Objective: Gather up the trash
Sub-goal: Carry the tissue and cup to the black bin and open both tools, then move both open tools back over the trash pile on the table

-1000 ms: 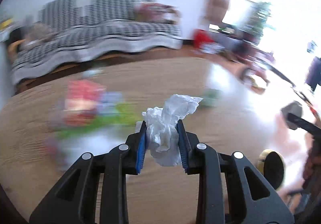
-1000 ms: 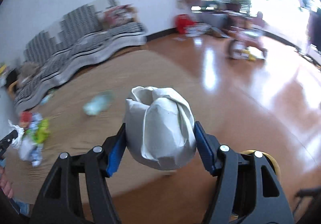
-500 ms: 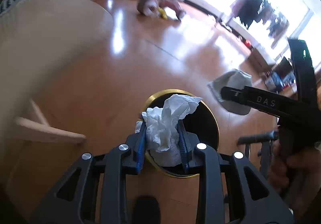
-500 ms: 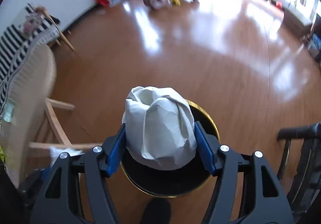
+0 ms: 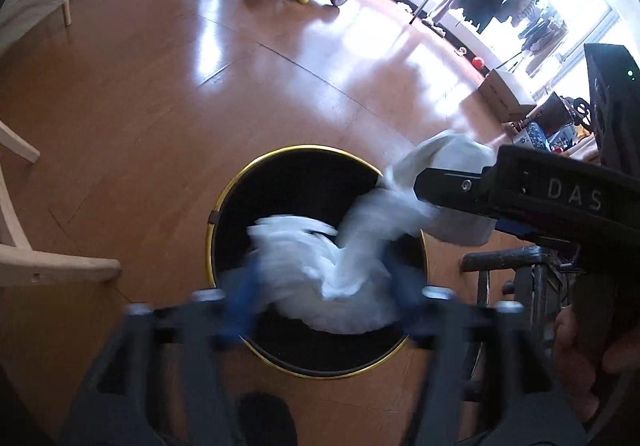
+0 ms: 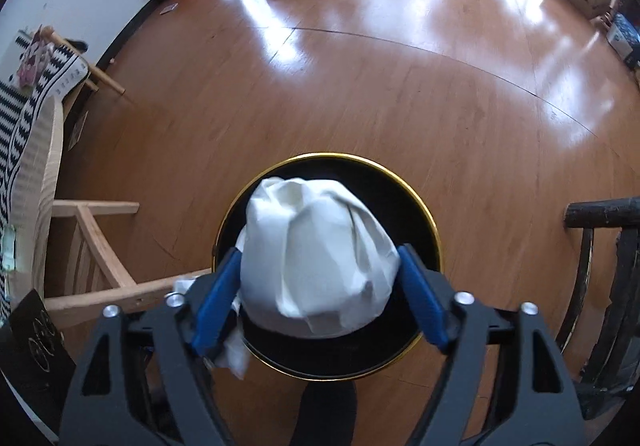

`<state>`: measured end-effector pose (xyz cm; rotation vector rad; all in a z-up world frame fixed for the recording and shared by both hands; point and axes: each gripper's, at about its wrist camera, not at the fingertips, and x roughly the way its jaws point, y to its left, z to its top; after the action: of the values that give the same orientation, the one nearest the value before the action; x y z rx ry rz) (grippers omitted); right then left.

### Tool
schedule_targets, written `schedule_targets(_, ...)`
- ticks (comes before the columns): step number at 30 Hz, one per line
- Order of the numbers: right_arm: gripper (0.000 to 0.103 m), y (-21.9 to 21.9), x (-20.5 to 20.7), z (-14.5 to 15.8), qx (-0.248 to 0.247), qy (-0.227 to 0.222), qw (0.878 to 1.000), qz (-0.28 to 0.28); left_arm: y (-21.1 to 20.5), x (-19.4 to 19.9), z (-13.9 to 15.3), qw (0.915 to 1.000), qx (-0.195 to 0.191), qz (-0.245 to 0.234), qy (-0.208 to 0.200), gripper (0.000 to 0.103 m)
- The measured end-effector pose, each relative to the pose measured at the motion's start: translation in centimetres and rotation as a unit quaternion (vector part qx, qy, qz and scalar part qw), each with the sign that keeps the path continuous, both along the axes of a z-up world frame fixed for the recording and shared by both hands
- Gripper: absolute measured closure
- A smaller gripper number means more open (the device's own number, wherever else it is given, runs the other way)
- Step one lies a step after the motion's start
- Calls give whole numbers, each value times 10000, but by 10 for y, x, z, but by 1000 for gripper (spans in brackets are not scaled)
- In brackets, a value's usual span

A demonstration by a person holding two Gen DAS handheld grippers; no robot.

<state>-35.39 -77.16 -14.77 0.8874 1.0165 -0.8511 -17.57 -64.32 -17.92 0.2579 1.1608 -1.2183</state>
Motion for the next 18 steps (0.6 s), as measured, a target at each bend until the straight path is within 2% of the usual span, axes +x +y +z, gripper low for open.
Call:
schedule_targets(2,23,2,2,3,-16,-20,10000,-40,2,-1,5,9999,-103,63,-80,22)
schedule_targets(7,20,9,18,16,-262,38,9996,38,14,11,12,9995,-128,274,34,16)
schedule_targets(11,20,22,32,40,-495,-224,9985,53,36,27,29,9985,-144,512,146,15)
schedule_targets(15,15,54,61,83,-985,-632,9923,410,86,45,72,9971,-223,672,-262,12)
schedule_targets(18,13,90,92,112,-1295,-921,9835,864,150,66,112,9923,-143,974,-755,10)
